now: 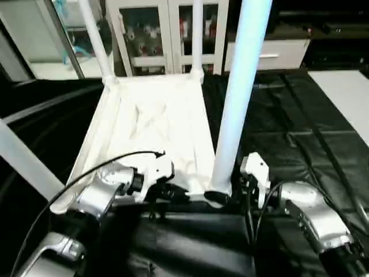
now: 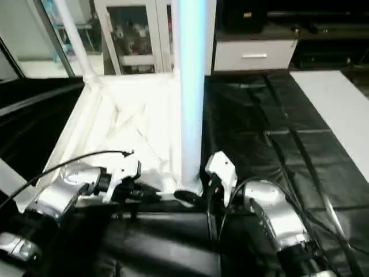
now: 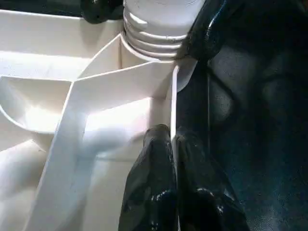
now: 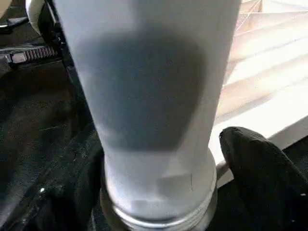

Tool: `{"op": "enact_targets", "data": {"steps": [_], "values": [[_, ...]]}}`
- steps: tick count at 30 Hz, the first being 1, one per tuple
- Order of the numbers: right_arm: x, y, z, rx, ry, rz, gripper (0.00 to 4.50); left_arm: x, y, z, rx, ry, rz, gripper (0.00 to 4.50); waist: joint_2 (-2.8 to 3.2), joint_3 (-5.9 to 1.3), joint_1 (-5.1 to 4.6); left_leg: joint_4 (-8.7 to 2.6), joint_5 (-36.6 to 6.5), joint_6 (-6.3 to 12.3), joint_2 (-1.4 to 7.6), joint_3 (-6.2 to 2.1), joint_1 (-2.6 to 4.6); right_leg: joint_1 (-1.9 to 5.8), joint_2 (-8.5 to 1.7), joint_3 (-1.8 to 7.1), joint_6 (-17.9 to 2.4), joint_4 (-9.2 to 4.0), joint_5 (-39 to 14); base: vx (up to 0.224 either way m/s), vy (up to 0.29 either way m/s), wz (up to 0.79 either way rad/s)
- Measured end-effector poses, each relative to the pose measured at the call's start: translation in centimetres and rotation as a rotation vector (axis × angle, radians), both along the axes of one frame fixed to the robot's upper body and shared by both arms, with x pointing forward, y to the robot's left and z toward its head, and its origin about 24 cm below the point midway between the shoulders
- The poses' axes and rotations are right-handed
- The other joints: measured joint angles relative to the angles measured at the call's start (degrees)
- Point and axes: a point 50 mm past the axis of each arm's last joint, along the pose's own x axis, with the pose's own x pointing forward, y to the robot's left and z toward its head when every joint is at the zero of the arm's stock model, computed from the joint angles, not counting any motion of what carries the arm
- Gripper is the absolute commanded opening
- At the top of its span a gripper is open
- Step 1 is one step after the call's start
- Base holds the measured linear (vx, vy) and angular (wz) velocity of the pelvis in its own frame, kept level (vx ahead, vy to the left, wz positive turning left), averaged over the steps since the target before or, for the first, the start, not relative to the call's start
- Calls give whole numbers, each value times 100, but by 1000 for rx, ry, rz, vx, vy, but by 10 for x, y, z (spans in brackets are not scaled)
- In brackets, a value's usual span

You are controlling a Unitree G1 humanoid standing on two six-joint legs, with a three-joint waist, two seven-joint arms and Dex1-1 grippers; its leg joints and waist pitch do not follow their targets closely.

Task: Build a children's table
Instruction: Rotate leg to tighten

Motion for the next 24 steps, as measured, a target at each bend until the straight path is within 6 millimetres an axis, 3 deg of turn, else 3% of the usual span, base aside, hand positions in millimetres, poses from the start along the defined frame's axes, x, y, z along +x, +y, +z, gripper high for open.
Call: {"op": "enact_targets", "data": {"steps": [16,20,24], "values": [[-2,7,-1,27,41,18,273,-2,4,0,7,12,4,0,-9,5,-13,11,6,10,1,0,4,2,1,1,0,11,0,0,0,0],[-1,13,-4,39,38,-14,271,-3,7,-1,8,19,20,0,-22,14,-90,32,-2,-5,8,0,12,2,3,1,0,36,0,0,0,0],[11,22,-9,57,16,-135,271,2,8,-3,12,-11,110,0,-36,22,-259,41,-2,-8,5,-2,37,20,3,8,-28,46,18,0,0,0]]}}
